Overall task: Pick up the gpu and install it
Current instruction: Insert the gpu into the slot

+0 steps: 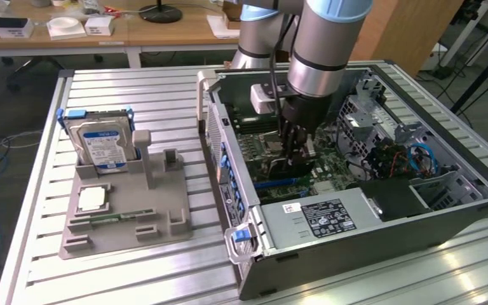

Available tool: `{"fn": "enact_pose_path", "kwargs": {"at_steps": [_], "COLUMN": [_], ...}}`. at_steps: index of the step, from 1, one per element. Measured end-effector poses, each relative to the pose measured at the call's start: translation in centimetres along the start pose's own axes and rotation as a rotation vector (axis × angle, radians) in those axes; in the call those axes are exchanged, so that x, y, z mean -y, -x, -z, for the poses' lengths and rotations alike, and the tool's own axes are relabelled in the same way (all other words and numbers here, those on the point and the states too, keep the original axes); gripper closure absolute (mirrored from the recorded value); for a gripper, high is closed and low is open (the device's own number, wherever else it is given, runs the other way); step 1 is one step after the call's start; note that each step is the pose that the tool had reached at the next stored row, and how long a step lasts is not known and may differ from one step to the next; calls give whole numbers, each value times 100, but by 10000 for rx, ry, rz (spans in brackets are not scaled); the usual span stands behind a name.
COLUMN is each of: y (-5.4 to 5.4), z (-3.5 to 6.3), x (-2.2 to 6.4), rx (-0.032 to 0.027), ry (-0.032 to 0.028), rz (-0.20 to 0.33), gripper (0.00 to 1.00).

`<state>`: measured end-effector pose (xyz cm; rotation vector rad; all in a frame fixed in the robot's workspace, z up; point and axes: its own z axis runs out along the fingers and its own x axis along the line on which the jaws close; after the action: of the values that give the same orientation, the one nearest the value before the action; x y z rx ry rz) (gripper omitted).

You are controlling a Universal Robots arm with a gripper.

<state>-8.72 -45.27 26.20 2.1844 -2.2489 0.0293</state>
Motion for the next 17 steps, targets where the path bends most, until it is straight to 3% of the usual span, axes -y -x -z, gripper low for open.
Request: {"fn": "enact_pose_path", "kwargs": {"at_steps": [9, 17], "y": [18, 2], "z": [-48, -82], "x": [-1, -14], "rx": [31, 23], "ry": [-2, -3], "rz": [0, -1], "gripper": [74, 74]}}
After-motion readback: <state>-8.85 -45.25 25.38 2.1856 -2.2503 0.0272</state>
